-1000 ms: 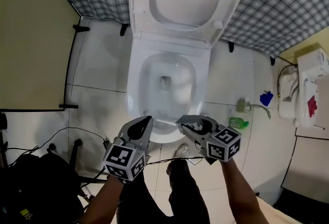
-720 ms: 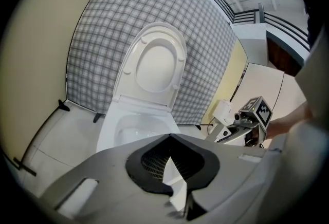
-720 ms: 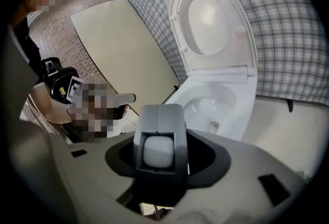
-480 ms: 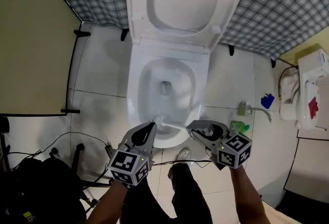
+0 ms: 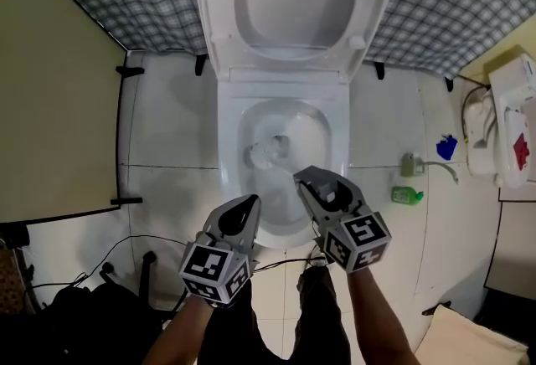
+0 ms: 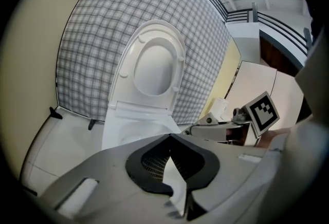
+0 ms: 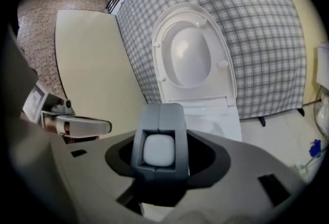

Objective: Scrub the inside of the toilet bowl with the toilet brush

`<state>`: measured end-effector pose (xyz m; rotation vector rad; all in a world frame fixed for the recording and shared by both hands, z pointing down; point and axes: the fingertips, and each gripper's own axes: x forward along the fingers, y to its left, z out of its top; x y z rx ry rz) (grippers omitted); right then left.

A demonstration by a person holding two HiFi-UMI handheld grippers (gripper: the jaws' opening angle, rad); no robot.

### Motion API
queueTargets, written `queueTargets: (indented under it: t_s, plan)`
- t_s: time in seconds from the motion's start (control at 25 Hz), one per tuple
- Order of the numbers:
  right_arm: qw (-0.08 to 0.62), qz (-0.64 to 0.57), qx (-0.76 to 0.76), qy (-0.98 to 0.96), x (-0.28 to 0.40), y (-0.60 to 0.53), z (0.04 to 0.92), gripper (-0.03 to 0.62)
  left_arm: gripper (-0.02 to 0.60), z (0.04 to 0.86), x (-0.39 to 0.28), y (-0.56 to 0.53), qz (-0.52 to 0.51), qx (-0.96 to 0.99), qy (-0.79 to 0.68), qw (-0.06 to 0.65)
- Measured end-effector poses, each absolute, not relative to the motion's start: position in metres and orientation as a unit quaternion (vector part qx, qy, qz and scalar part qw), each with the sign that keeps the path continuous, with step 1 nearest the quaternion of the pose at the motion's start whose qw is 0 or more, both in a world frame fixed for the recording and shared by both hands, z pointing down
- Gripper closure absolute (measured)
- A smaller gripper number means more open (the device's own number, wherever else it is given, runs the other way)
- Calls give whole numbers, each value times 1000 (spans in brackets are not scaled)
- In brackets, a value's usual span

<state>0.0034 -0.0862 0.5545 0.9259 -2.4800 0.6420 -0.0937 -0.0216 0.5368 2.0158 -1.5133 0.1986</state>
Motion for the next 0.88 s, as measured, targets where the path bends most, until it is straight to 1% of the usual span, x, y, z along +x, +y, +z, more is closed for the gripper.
queueTargets:
  t_s: [0.2, 0.4, 0.52, 0.68, 0.76, 0.88]
  plan:
    - [208, 212, 368, -881, -27, -113, 572, 382, 572, 537, -108, -23, 81, 769, -559, 300]
    - [223, 210, 373, -876, -39, -115, 604, 382, 572, 547, -109, -19, 86, 773, -547, 309]
    - [225, 212, 387, -869, -33, -115, 615, 382, 572, 551, -111, -16, 90, 773, -545, 312]
    - [247, 225, 400, -853, -20, -119, 637, 382, 571, 554, -113, -12, 92, 769, -548, 316]
    - [241, 238, 408, -848, -12, -120, 641, 382, 572, 554, -112, -11, 92, 770, -547, 315]
    - [218, 262, 400, -851, -4, -111, 625, 382, 572, 554, -110, -8, 93, 770, -547, 315]
